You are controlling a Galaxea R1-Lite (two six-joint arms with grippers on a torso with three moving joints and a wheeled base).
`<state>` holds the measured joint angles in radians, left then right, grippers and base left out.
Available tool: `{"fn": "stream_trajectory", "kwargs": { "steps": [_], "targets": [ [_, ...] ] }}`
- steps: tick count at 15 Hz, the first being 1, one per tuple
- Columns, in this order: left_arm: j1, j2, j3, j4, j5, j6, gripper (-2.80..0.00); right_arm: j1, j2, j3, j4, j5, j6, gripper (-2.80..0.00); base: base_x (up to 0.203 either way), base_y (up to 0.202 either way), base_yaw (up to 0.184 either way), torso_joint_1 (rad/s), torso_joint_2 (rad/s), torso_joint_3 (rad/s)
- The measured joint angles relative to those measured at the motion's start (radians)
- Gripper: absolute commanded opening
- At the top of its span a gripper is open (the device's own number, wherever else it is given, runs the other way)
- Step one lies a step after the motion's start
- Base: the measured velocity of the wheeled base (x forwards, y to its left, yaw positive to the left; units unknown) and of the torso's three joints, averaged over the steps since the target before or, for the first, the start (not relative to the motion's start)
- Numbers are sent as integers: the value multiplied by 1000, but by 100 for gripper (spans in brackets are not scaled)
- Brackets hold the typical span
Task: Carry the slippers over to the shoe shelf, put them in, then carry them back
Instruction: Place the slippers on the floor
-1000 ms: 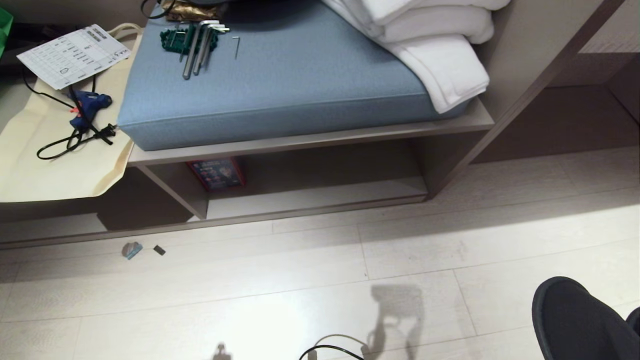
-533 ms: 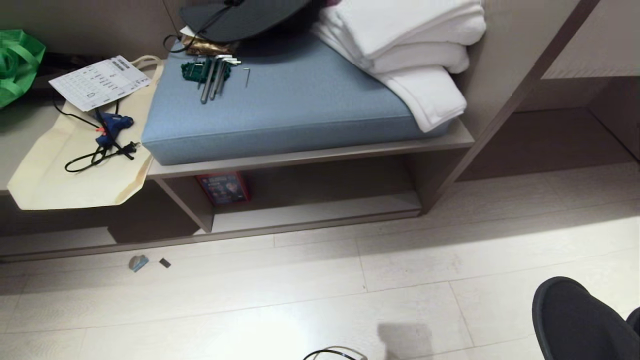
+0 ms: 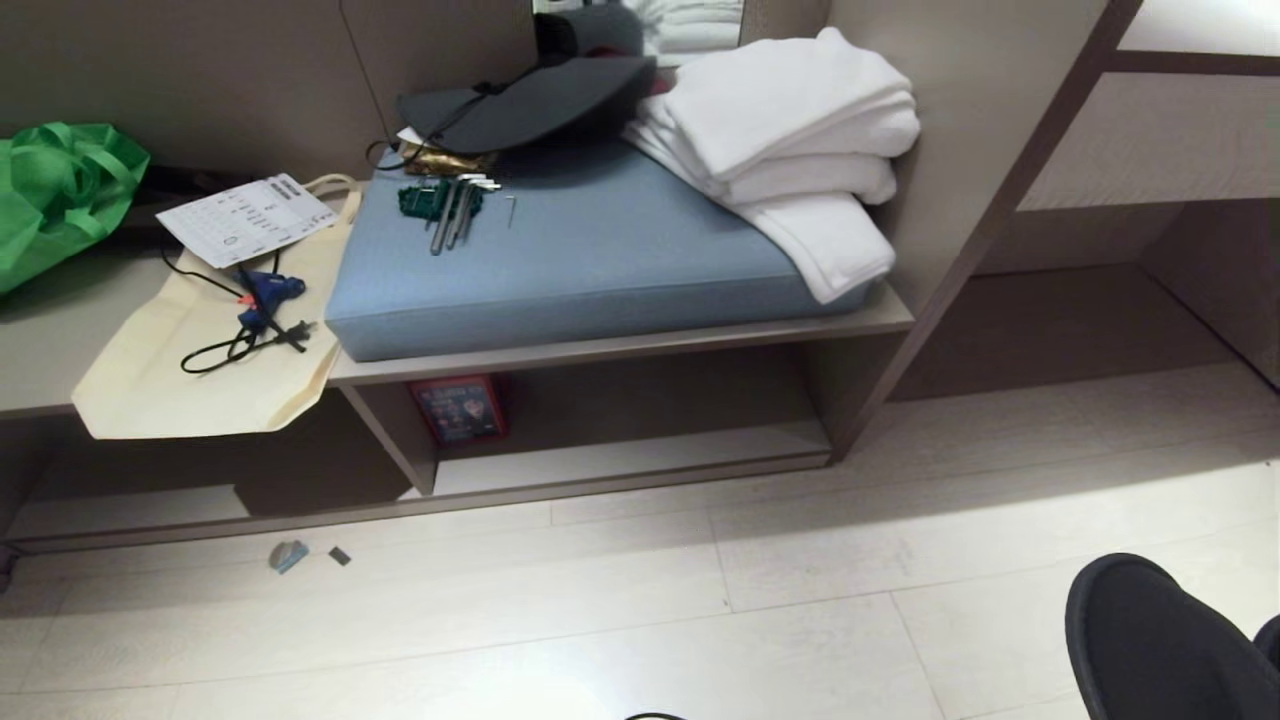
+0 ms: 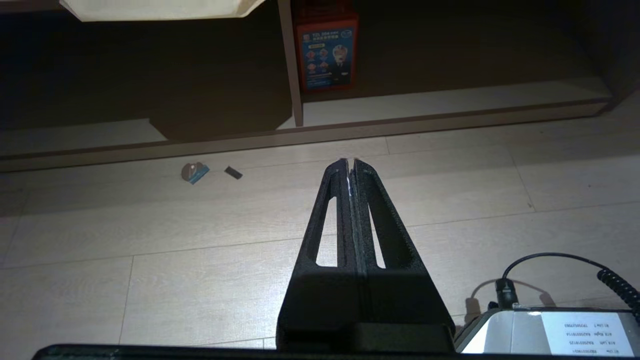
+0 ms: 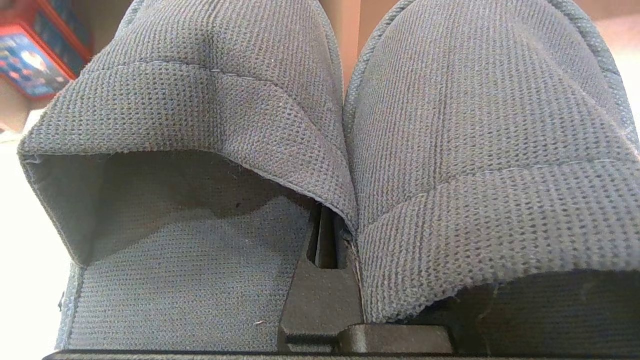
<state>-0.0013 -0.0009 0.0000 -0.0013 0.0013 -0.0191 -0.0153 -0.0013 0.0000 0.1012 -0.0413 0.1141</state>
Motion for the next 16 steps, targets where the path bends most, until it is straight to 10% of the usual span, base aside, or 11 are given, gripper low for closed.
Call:
{"fn": "stream_trajectory", "kwargs": {
  "steps": [16],
  "targets": [
    [0,0,0,-1,0,-5,-280,0,0,0,0,0,-1,-280,0,0,0,3,3,201]
  ]
}}
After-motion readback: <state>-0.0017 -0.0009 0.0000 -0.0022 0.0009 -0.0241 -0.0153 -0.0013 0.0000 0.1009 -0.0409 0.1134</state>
